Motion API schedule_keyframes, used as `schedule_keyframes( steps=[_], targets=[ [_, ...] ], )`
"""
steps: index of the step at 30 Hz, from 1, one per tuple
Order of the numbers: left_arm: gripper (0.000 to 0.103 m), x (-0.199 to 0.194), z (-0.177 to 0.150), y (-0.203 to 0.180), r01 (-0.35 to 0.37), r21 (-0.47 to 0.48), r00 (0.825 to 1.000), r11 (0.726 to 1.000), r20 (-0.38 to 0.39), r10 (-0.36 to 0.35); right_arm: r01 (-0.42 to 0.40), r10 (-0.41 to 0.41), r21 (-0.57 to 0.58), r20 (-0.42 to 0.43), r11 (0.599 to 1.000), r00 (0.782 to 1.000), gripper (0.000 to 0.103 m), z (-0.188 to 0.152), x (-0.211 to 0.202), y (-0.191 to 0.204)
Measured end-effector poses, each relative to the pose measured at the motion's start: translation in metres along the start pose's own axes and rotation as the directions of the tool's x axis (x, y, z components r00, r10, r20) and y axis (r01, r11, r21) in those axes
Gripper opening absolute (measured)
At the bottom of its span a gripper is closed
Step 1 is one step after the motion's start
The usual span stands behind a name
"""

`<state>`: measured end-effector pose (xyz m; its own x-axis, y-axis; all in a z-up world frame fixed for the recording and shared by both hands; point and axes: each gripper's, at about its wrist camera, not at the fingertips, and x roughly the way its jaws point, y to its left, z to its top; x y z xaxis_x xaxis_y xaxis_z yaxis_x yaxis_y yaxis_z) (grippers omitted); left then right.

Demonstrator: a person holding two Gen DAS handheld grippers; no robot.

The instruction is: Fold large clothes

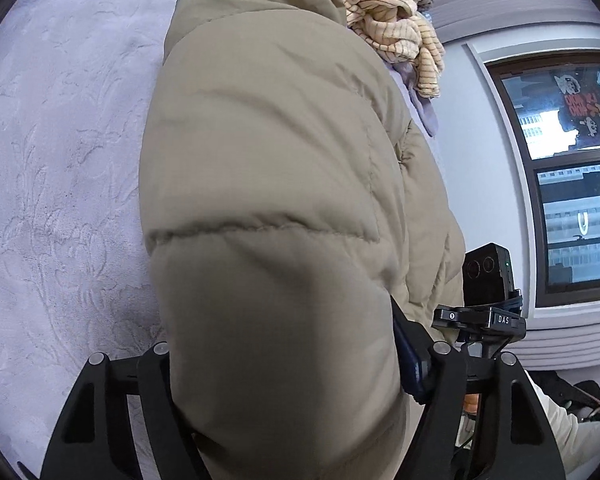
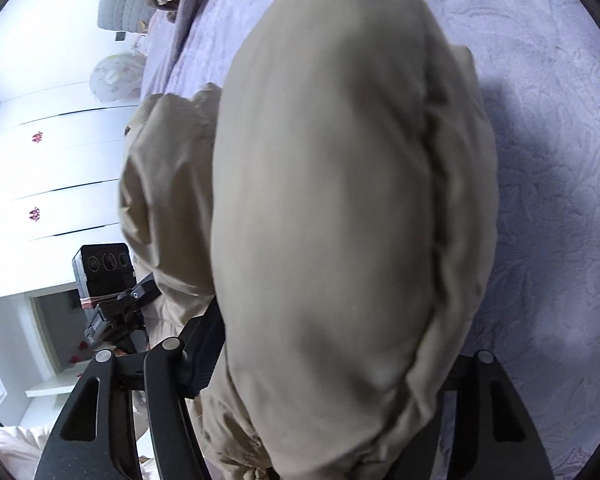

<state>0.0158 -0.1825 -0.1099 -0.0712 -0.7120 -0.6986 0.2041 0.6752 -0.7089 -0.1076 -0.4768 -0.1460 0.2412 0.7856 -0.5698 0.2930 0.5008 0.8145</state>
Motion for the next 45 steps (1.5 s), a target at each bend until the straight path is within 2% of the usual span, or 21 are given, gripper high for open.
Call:
schedule_keyframes(
  steps=[4,8,12,18,22,26,28,30,34,38,40,41,45],
  targets=[
    [0.076,-0.022,0.0,-0.006,0.026,0.031,0.999,0.999,0.037,-0.027,-0.03,0.031,-0.044,0.012,0.999,0.999,0.067,0.004,0.002,0.025],
    [0.076,-0.052,0.014,0.0,0.031,0.047,0.996,0.998,0.079,-0.035,-0.05,0.052,-0.082,0.032,0.995,0.998,0.067,0.011,0.01,0.055],
    [0.076,-0.088,0.034,0.016,0.023,0.065,0.992,0.998,0.123,-0.031,-0.063,0.068,-0.118,0.042,0.991,0.997,0.067,0.027,0.035,0.088],
    [0.076,-0.147,0.077,0.066,-0.029,0.062,0.983,0.998,0.184,0.017,-0.068,0.077,-0.155,0.052,0.986,0.996,0.067,0.053,0.094,0.134],
    [0.076,-0.18,0.098,0.114,-0.081,0.038,0.971,0.996,0.228,0.07,-0.052,0.063,-0.186,0.055,0.981,0.997,0.067,0.075,0.138,0.164],
    [0.076,-0.186,0.108,0.164,-0.129,-0.009,0.963,0.992,0.237,0.127,-0.006,0.018,-0.186,0.058,0.983,0.998,0.067,0.093,0.176,0.174],
    [0.076,-0.177,0.109,0.185,-0.159,-0.033,0.962,0.987,0.218,0.163,0.03,-0.021,-0.17,0.053,0.985,0.998,0.068,0.097,0.19,0.17],
    [0.079,-0.169,0.104,0.203,-0.162,-0.053,0.963,0.985,0.211,0.169,0.067,-0.058,-0.163,0.059,0.984,0.997,0.068,0.097,0.199,0.167],
    [0.085,-0.16,0.093,0.217,-0.165,-0.064,0.959,0.984,0.223,0.176,0.082,-0.073,-0.124,0.069,0.989,0.995,0.069,0.096,0.193,0.149],
    [0.086,-0.164,0.084,0.224,-0.196,-0.057,0.952,0.979,0.228,0.204,0.144,-0.135,-0.092,0.092,0.985,0.986,0.071,0.085,0.176,0.145],
    [0.086,-0.163,0.084,0.218,-0.216,-0.054,0.947,0.975,0.231,0.223,0.203,-0.192,-0.09,0.121,0.975,0.974,0.077,0.067,0.158,0.154],
    [0.086,-0.153,0.093,0.199,-0.227,-0.058,0.944,0.972,0.234,0.234,0.229,-0.215,-0.096,0.134,0.969,0.967,0.078,0.06,0.144,0.152],
    [0.09,-0.153,0.093,0.195,-0.271,-0.073,0.93,0.96,0.236,0.281,0.343,-0.312,-0.118,0.221,0.932,0.924,0.078,0.038,0.112,0.171]
  ],
)
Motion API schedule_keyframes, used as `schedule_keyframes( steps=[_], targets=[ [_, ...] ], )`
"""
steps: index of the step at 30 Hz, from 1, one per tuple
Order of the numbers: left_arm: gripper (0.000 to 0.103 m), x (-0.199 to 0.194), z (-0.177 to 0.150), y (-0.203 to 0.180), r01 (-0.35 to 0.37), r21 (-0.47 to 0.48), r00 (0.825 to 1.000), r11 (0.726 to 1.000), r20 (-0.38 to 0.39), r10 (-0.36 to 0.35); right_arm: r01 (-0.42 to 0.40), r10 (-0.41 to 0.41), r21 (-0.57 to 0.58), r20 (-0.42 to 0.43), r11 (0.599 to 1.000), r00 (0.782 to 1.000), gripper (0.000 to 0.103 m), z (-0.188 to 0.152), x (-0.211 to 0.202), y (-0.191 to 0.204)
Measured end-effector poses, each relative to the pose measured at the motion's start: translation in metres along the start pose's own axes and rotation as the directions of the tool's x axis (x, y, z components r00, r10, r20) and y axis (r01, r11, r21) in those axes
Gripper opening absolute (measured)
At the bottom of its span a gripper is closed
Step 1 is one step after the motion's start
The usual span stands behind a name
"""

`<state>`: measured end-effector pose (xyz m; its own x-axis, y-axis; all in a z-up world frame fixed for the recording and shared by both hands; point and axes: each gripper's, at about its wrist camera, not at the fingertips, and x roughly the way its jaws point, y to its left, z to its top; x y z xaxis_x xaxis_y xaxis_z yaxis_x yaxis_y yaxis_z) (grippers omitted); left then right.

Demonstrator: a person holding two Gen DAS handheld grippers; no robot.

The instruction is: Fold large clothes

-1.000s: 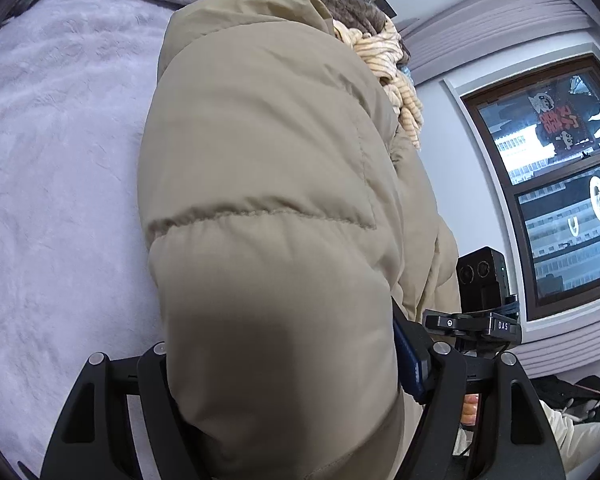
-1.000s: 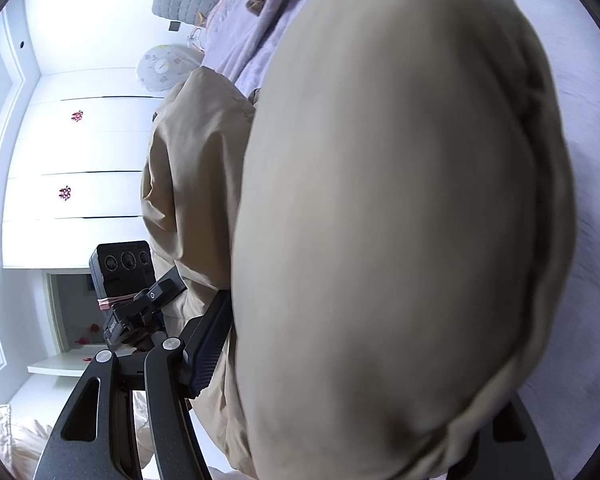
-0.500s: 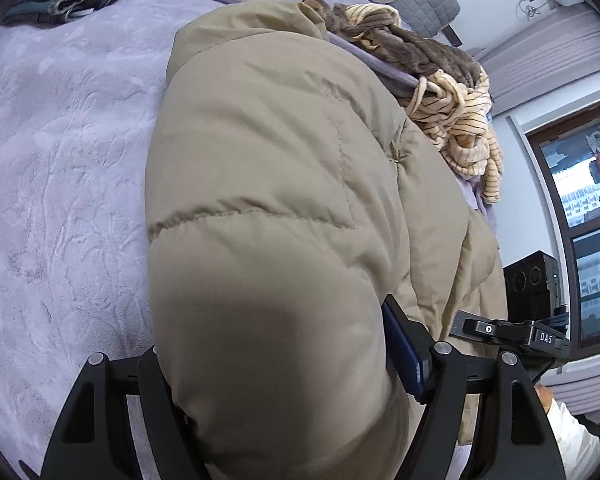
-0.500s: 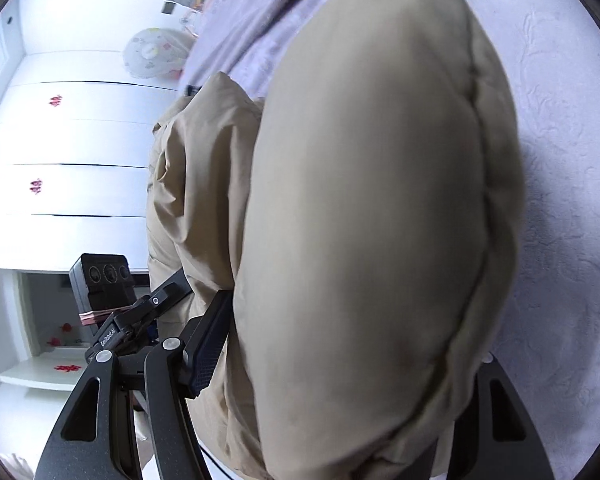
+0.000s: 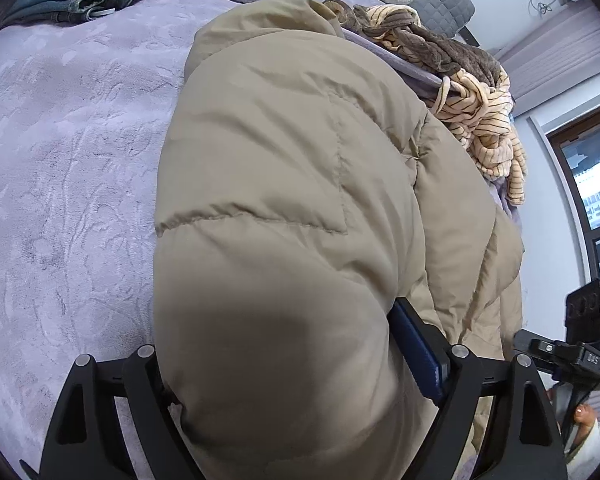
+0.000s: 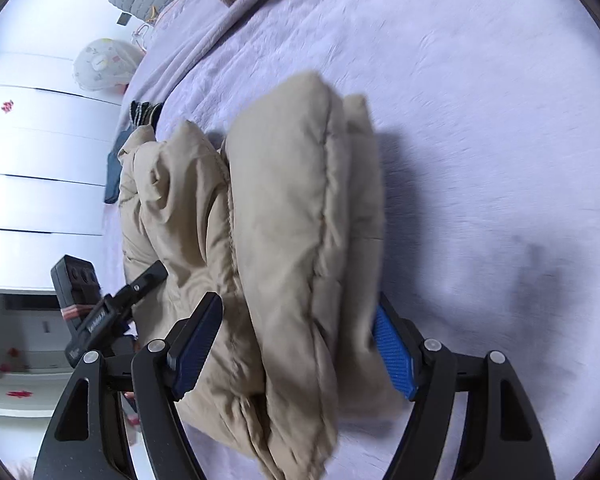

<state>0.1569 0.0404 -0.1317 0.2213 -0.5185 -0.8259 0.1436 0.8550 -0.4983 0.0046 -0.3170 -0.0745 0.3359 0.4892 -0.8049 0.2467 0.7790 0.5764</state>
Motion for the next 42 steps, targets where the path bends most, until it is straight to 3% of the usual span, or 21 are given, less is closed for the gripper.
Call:
schedule_keyframes(
  steps=[2,6,7,10,13,17,20,21,23,26,30,33,36,39,42],
  targets=[
    [0.09,-0.001,0.0,-0.001,-0.01,-0.001,1.0,1.0,0.0,0.01,0.017,-0.017,0.002,0.048,1.0,0.999,0.078,0.006,-0.024,0.004],
    [0.09,-0.001,-0.001,-0.002,-0.019,-0.009,1.0,1.0,-0.003,0.019,-0.088,0.088,-0.005,0.112,0.996,0.99,0.078,0.006,-0.049,0.007],
    [0.09,-0.002,-0.001,-0.001,-0.022,-0.01,1.0,1.0,-0.004,0.022,-0.111,0.114,-0.029,0.108,0.993,0.988,0.077,-0.006,-0.034,0.026],
    [0.094,-0.003,-0.001,-0.001,-0.058,-0.011,0.998,0.998,-0.007,0.058,-0.167,0.169,-0.079,0.024,0.983,0.985,0.077,0.003,0.001,0.075],
    [0.094,-0.005,-0.002,0.0,-0.066,-0.016,0.998,0.998,-0.009,0.066,-0.058,0.053,-0.129,-0.038,0.99,0.998,0.077,0.004,0.018,0.082],
    [0.094,-0.006,-0.002,-0.001,-0.082,-0.019,0.997,0.996,-0.015,0.082,0.091,-0.101,-0.15,-0.063,0.985,0.993,0.072,-0.006,0.036,0.062],
    [0.094,-0.009,-0.003,-0.002,-0.097,-0.016,0.995,0.995,-0.018,0.097,0.095,-0.101,-0.089,-0.068,0.991,0.993,0.066,-0.006,0.048,0.047],
    [0.094,-0.01,-0.004,-0.003,-0.107,-0.012,0.994,0.994,-0.017,0.107,0.079,-0.083,-0.068,-0.065,0.995,0.994,0.061,-0.006,0.048,0.043],
    [0.094,-0.013,-0.004,-0.004,-0.131,-0.005,0.991,0.991,-0.013,0.131,0.023,-0.026,-0.067,-0.053,0.997,0.998,0.039,-0.004,0.047,0.046],
    [0.094,-0.033,-0.003,-0.008,-0.213,0.016,0.975,0.977,0.062,0.212,0.065,-0.067,-0.164,-0.009,0.984,0.998,0.027,-0.004,0.046,0.062],
    [0.094,-0.066,0.002,-0.003,-0.278,0.016,0.943,0.96,0.195,0.27,0.105,-0.107,-0.205,0.0,0.973,0.994,0.024,-0.007,0.047,0.066],
    [0.094,-0.066,0.007,0.009,-0.283,0.004,0.943,0.959,0.181,0.278,0.155,-0.158,-0.215,0.003,0.964,0.987,0.023,-0.011,0.053,0.058],
    [0.094,-0.056,0.006,0.013,-0.256,-0.002,0.956,0.967,0.151,0.253,0.186,-0.192,-0.219,-0.007,0.958,0.981,0.023,-0.016,0.061,0.05],
    [0.094,-0.045,0.003,0.003,-0.245,0.031,0.962,0.969,0.135,0.239,0.147,-0.154,-0.153,-0.037,0.977,0.987,0.023,-0.016,0.06,0.04],
    [0.094,-0.035,0.003,-0.005,-0.249,0.073,0.964,0.966,0.114,0.24,0.016,-0.017,-0.07,-0.006,0.997,1.0,0.026,-0.007,0.04,0.034]
  ],
)
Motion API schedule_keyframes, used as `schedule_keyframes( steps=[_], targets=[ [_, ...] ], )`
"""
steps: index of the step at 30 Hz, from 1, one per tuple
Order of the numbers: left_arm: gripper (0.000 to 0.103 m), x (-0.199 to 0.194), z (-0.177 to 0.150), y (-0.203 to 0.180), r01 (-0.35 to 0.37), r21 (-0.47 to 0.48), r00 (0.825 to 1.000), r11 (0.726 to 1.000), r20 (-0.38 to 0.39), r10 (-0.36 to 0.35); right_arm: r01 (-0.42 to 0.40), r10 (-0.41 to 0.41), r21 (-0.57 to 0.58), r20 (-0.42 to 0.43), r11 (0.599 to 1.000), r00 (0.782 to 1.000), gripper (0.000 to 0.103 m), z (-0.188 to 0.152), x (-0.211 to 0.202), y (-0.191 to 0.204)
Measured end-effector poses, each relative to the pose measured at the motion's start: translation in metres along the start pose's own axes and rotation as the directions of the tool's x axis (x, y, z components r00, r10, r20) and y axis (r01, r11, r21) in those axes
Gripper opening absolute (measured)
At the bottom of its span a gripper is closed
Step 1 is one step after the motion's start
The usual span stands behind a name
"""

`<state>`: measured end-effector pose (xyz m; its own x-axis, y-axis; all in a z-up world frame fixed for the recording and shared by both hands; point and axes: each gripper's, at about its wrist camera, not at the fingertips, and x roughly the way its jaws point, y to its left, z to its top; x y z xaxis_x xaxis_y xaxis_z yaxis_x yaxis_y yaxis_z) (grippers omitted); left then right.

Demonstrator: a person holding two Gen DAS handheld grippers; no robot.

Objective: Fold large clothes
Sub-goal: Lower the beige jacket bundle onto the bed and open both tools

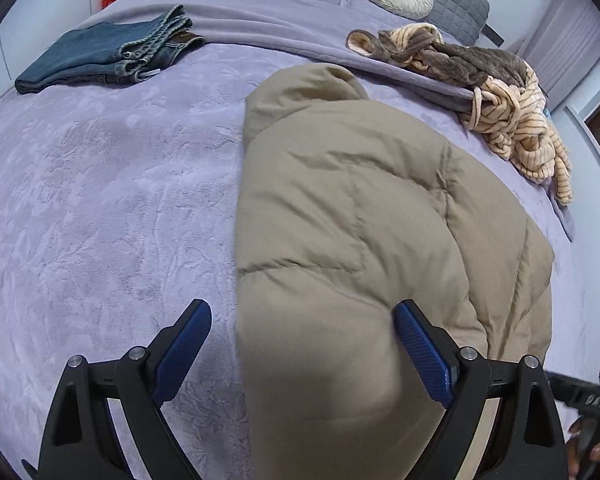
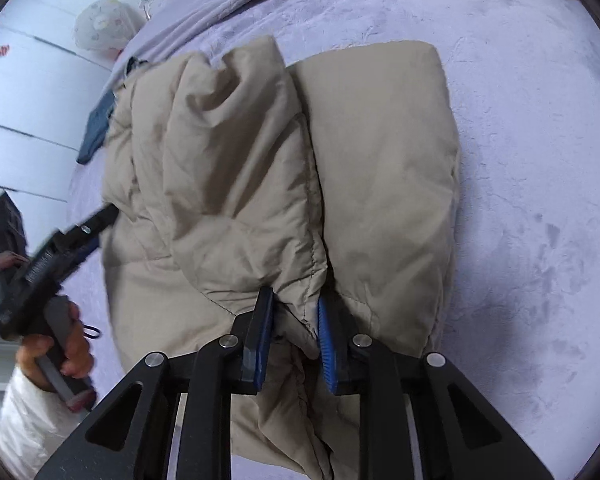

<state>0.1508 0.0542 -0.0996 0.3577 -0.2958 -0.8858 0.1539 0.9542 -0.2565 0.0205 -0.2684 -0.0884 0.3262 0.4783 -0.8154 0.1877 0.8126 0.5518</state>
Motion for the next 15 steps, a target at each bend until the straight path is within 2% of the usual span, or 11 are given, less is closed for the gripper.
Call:
schedule_keyframes(
  steps=[2,3,4,7,10,11,12,13,15],
  targets=[
    [0.094,-0.001,0.0,-0.004,-0.005,0.014,1.0,1.0,0.003,0.005,-0.066,0.065,0.028,0.058,0.997,0.996,0.045,0.013,-0.016,-0.001],
    [0.094,-0.002,0.002,-0.005,-0.007,0.016,1.0,1.0,0.009,0.007,-0.103,0.1,0.038,0.09,0.994,0.991,0.066,0.021,-0.023,-0.001],
    [0.094,-0.005,0.005,-0.005,-0.01,0.015,1.0,1.0,0.02,0.01,-0.139,0.133,0.046,0.112,0.989,0.985,0.073,0.029,-0.028,0.0],
    [0.094,-0.012,0.013,-0.001,-0.015,-0.009,0.998,1.0,0.06,0.016,-0.189,0.176,0.088,0.136,0.978,0.975,0.073,0.054,-0.025,0.0],
    [0.094,-0.009,0.024,0.007,-0.012,-0.052,0.998,0.999,0.059,0.015,-0.215,0.196,0.166,0.127,0.962,0.972,0.072,0.076,-0.006,-0.002],
    [0.094,-0.006,0.028,0.009,-0.005,-0.066,0.999,0.998,0.053,0.008,-0.224,0.204,0.178,0.123,0.958,0.971,0.066,0.08,0.0,-0.002],
    [0.094,-0.002,0.03,0.01,0.002,-0.071,0.999,0.997,0.046,0.001,-0.195,0.176,0.175,0.114,0.965,0.978,0.032,0.083,0.005,0.003],
    [0.094,0.003,0.032,0.008,0.01,-0.069,0.999,0.998,0.031,-0.008,-0.118,0.103,0.156,0.098,0.981,0.99,0.009,0.086,0.01,0.007],
    [0.094,0.015,0.032,-0.003,0.023,-0.035,1.0,0.999,-0.008,-0.024,0.001,-0.011,0.112,0.094,0.994,0.996,0.007,0.087,0.014,0.012]
  ],
)
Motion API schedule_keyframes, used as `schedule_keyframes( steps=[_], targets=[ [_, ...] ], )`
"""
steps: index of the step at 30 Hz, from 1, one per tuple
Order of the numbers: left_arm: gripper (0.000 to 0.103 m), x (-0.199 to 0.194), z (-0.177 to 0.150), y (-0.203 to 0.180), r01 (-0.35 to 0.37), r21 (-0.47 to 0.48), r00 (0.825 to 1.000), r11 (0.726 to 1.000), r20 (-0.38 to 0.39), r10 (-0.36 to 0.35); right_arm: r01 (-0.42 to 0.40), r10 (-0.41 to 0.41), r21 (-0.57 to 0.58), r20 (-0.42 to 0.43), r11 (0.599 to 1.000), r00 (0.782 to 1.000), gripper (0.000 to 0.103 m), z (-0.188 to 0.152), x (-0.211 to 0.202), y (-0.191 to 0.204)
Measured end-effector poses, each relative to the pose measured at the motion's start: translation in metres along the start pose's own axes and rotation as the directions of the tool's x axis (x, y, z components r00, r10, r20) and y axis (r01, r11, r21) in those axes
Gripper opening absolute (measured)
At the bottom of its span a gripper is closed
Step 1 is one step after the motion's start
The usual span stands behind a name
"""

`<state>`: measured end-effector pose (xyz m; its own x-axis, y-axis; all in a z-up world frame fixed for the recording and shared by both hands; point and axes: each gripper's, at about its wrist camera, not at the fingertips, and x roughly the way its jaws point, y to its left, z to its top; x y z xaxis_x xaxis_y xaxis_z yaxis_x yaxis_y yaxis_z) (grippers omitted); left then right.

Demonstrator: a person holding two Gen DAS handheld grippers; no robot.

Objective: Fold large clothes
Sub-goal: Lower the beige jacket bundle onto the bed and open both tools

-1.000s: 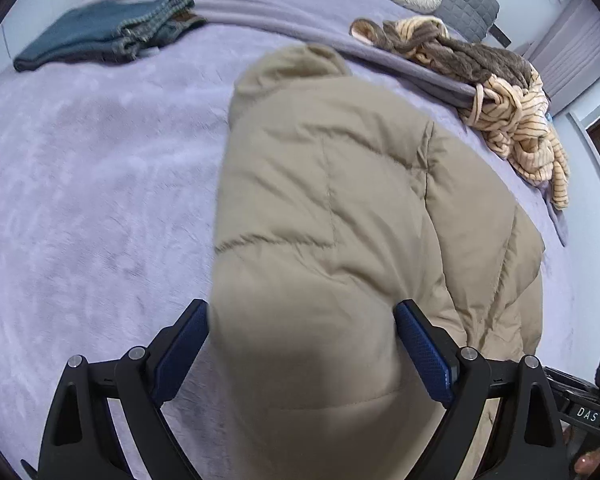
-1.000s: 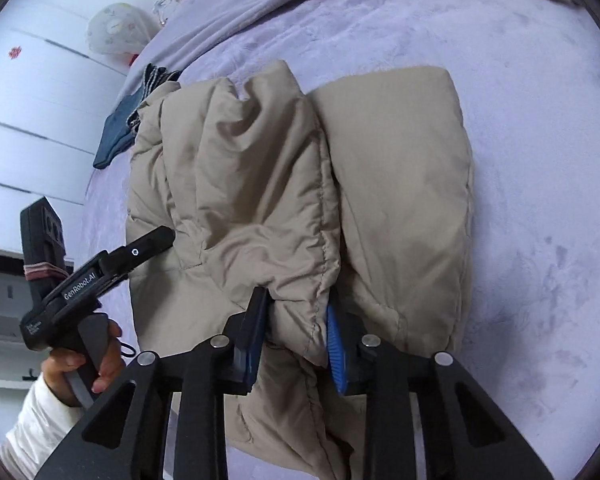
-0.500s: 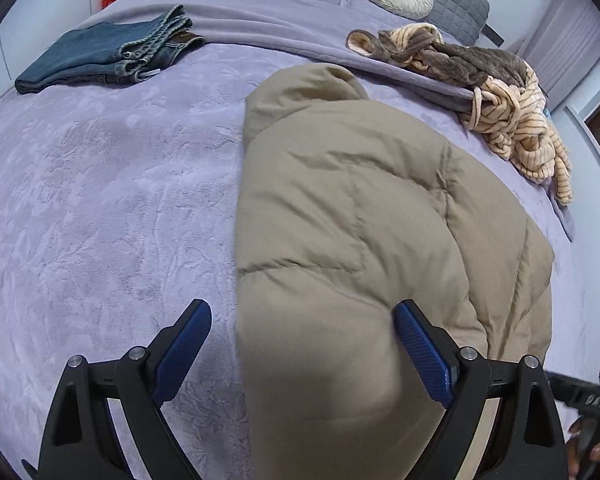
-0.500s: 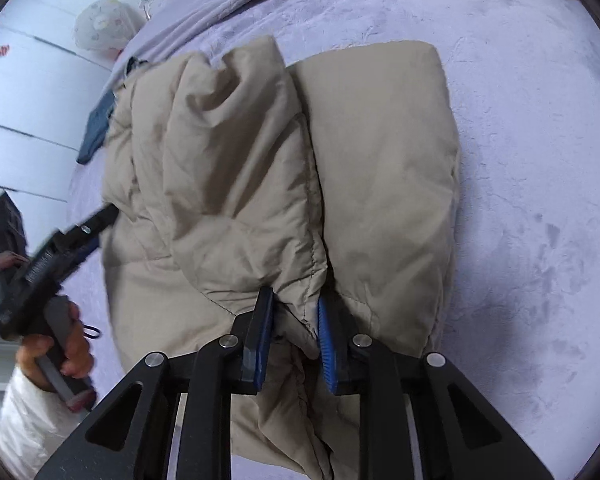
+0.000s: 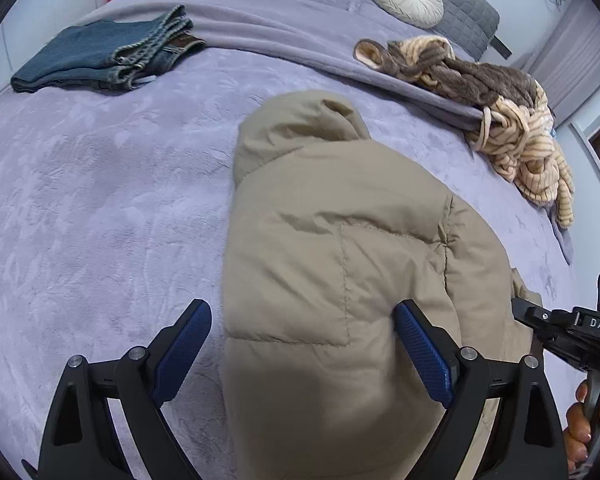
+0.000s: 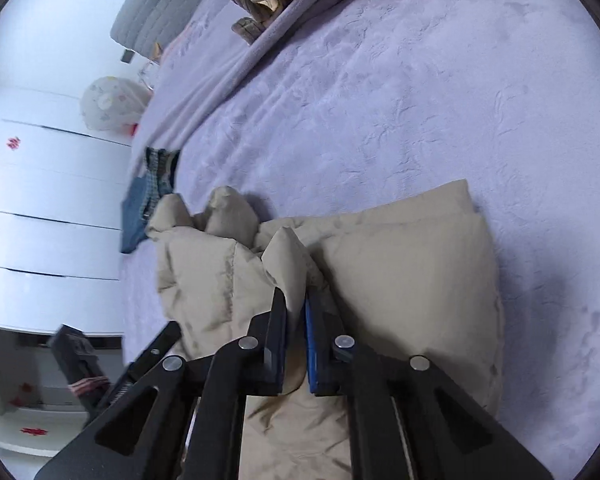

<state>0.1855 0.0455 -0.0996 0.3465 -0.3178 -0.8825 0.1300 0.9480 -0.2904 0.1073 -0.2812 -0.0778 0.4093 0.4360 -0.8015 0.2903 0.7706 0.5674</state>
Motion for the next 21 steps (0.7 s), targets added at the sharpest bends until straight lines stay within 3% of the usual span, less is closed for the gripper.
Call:
schedule_keyframes(
  steps=[2,5,9,14,21],
  targets=[
    [0.094,0.008,-0.005,-0.018,-0.019,0.063,1.0,0.998,-0.006,0.02,0.1,-0.1,-0.043,0.001,0.994,0.995,0.006,-0.003,0.006,-0.003],
    [0.094,0.015,-0.011,-0.041,-0.05,0.133,0.999,0.99,0.012,0.049,0.139,-0.14,-0.043,-0.019,0.989,0.99,0.005,-0.008,0.018,-0.021],
    [0.095,0.018,-0.015,-0.051,-0.079,0.168,0.997,0.983,0.013,0.078,0.121,-0.121,-0.007,-0.037,0.993,0.992,0.002,-0.013,0.027,-0.039],
    [0.095,0.014,-0.016,-0.042,-0.075,0.144,0.997,0.987,-0.001,0.076,0.066,-0.065,0.029,-0.038,0.997,0.997,0.003,-0.013,0.013,-0.035],
    [0.095,-0.002,-0.022,-0.038,-0.095,0.165,0.995,0.982,0.005,0.096,0.023,-0.024,-0.027,-0.032,0.999,0.999,0.008,-0.032,-0.021,-0.016]
  ],
)
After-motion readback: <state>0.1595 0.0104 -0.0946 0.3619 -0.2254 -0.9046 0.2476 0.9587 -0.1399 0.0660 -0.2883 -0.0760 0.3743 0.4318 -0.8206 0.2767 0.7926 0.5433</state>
